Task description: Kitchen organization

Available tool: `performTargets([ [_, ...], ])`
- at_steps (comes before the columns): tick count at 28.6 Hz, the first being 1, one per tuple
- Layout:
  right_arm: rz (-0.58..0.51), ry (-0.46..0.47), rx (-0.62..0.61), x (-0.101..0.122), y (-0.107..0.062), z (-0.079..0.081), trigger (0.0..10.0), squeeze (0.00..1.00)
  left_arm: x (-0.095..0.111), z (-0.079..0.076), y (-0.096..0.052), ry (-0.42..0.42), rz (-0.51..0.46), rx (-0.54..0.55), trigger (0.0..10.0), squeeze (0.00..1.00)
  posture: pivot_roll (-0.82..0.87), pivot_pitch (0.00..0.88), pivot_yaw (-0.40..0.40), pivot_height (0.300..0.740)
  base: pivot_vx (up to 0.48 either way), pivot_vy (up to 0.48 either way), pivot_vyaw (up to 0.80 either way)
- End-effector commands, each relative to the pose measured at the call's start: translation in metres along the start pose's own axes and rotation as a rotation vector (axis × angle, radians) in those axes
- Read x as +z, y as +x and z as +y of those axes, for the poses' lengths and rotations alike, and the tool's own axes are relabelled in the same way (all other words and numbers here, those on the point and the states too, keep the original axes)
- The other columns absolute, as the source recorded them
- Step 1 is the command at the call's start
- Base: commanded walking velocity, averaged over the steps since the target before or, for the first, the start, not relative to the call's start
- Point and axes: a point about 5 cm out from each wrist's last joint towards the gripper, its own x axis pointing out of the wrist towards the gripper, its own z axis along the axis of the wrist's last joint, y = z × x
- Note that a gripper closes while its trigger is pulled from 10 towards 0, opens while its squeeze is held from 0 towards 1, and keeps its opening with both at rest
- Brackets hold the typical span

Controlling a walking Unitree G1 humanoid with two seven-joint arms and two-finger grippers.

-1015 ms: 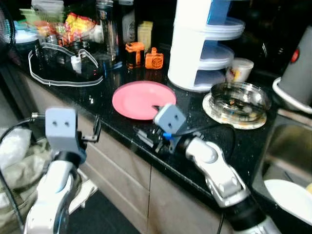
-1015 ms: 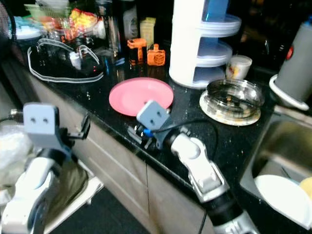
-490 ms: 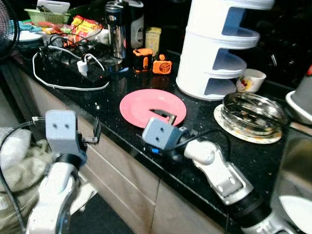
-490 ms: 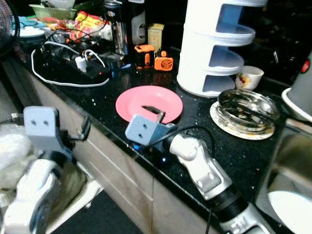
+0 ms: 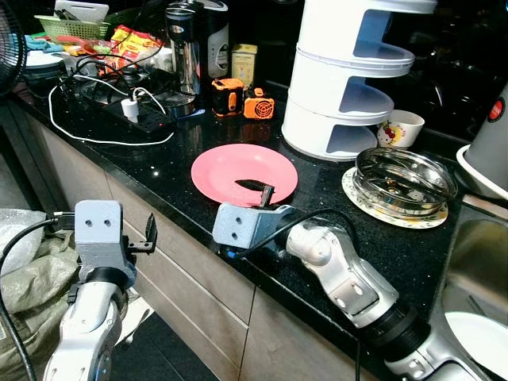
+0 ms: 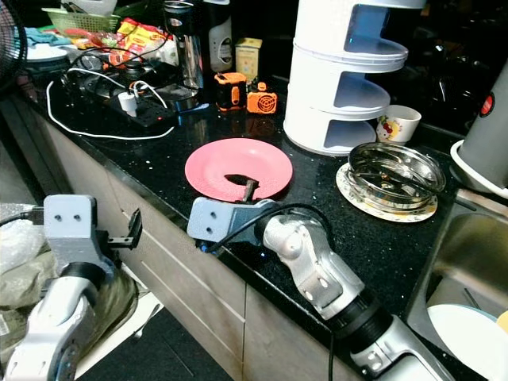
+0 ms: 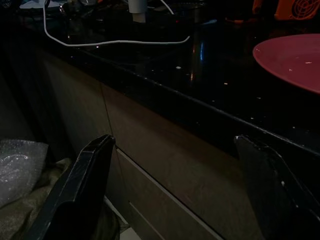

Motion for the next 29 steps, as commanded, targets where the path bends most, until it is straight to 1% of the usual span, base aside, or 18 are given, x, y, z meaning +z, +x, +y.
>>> performTargets([
  [1,0.028,-0.034,0.03,-0.002,0.002,0.004,10.0,0.0,-0.004,0.001,0.0,0.013,0.012,0.008,10.0,0.0,0.06,0.0,-0.057,0.74,0.0,0.0,0.0],
  [3,0.032,-0.029,0.023,0.004,0.006,0.005,10.0,0.0,-0.005,0.001,0.0,0.014,0.013,0.013,10.0,0.0,0.06,0.0,-0.055,0.74,0.0,0.0,0.0],
  [6,0.047,-0.013,-0.001,0.011,0.018,0.008,10.0,0.0,-0.004,0.003,0.002,0.021,0.011,0.031,10.0,0.0,0.06,0.0,-0.057,0.74,0.0,0.0,0.0],
  [8,0.049,-0.023,0.011,0.016,0.026,0.011,10.0,0.0,-0.004,0.005,0.003,0.026,0.013,0.046,10.0,0.0,0.06,0.0,-0.06,0.74,0.0,0.0,0.0],
  [9,0.049,-0.023,0.011,0.016,0.026,0.011,10.0,0.0,-0.004,0.005,0.003,0.026,0.013,0.046,10.0,0.0,0.06,0.0,-0.06,0.74,0.0,0.0,0.0],
  [10,0.048,-0.034,0.016,0.019,0.029,0.012,10.0,0.0,-0.004,0.007,0.003,0.028,0.014,0.053,10.0,0.0,0.06,0.0,-0.061,0.74,0.0,0.0,0.0],
  [12,0.071,-0.047,0.021,0.024,0.04,0.013,10.0,0.0,-0.003,0.008,0.003,0.027,0.012,0.064,10.0,0.0,0.07,0.0,-0.069,0.74,0.0,0.0,0.0],
  [13,0.071,-0.047,0.021,0.024,0.04,0.013,10.0,0.0,-0.003,0.008,0.003,0.027,0.012,0.064,10.0,0.0,0.07,0.0,-0.069,0.74,0.0,0.0,0.0],
  [14,0.088,-0.056,0.017,0.024,0.044,0.013,10.0,0.0,-0.003,0.008,0.002,0.026,0.011,0.067,10.0,0.0,0.07,0.0,-0.075,0.74,0.0,0.0,0.0],
  [16,0.13,-0.064,0.006,0.022,0.049,0.013,10.0,0.0,-0.003,0.008,0.002,0.025,0.01,0.071,10.0,0.0,0.07,0.0,-0.078,0.74,0.0,0.0,0.0],
  [19,0.207,-0.058,-0.016,0.012,0.052,0.01,10.0,0.0,-0.002,0.008,0.002,0.022,0.007,0.075,10.0,0.0,0.08,0.0,-0.083,0.74,0.0,0.0,0.0],
  [21,0.251,-0.072,-0.027,0.005,0.052,0.009,10.0,0.0,-0.001,0.008,0.002,0.021,0.006,0.077,10.0,0.0,0.08,0.0,-0.082,0.74,0.0,0.0,0.0],
  [22,0.251,-0.072,-0.027,0.005,0.052,0.009,10.0,0.0,-0.001,0.008,0.002,0.021,0.006,0.077,10.0,0.0,0.08,0.0,-0.082,0.74,0.0,0.0,0.0],
  [25,0.314,-0.08,-0.024,-0.007,0.05,0.007,10.0,0.0,-0.001,0.008,0.002,0.019,0.006,0.078,10.0,0.0,0.08,0.0,-0.08,0.74,0.0,0.0,0.0],
  [26,0.345,-0.082,-0.018,-0.012,0.048,0.007,5.7,0.0,-0.001,0.008,0.002,0.018,0.006,0.076,10.0,0.0,0.08,0.0,-0.079,0.74,0.0,0.0,0.0],
  [27,0.345,-0.082,-0.018,-0.012,0.048,0.007,5.7,0.0,-0.001,0.008,0.002,0.018,0.006,0.076,10.0,0.0,0.08,0.0,-0.079,0.74,0.0,0.0,0.0],
  [28,0.355,-0.092,-0.017,-0.015,0.047,0.007,1.2,0.0,-0.002,0.007,0.002,0.017,0.007,0.075,10.0,0.0,0.07,0.0,-0.078,0.74,0.0,0.0,0.0],
  [29,0.361,-0.111,-0.008,-0.017,0.046,0.008,0.0,0.0,-0.002,0.007,0.002,0.016,0.007,0.073,10.0,0.0,0.07,0.0,-0.078,0.74,0.0,0.0,0.0],
])
